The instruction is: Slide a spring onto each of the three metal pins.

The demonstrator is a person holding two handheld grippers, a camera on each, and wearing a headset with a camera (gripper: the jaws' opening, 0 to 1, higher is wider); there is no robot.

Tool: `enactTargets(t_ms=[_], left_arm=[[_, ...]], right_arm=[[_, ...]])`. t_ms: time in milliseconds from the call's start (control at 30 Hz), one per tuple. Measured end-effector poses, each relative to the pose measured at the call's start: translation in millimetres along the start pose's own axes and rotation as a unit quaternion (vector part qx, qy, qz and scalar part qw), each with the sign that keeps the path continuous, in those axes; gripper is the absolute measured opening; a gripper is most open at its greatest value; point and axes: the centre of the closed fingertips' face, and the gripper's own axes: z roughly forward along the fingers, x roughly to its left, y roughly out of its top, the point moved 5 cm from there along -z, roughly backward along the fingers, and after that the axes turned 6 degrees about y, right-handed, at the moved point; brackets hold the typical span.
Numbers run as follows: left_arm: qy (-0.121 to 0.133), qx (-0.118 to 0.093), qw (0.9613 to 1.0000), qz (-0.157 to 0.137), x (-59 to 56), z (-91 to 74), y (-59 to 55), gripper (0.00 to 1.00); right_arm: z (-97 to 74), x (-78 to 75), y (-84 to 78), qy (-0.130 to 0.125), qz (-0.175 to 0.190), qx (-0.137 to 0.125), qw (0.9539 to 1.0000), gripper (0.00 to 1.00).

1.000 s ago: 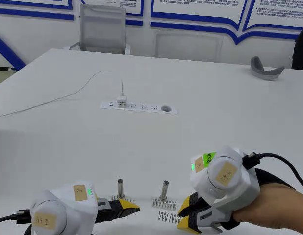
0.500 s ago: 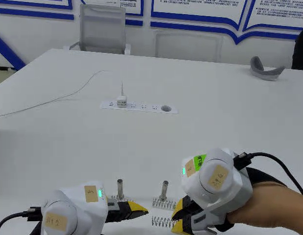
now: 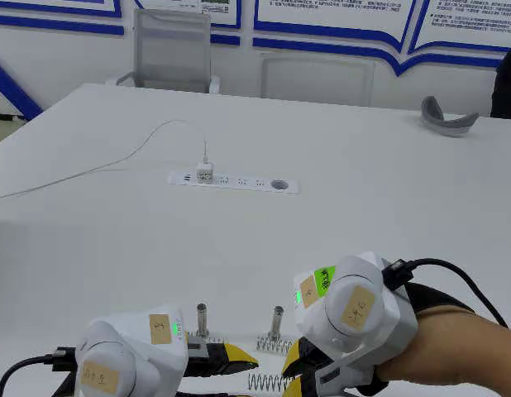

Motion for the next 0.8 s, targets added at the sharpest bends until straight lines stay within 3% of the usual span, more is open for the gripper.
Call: enactTargets(t_ms=[467, 800], left_arm=[[-0.002, 0.008, 0.9997, 0.024, -1.9, 1.6, -1.5, 0.14], [-0.007, 0.015, 0.9989, 0.043, -6.0, 1.7, -3.0, 0.12]], right_arm=[[-3.1, 4.7, 3.8, 0.007, -0.009, 0.005, 0.9999, 0.12], [-8.8, 8.4, 9.8, 0.01, -0.013, 0.007, 0.9998, 0.12]])
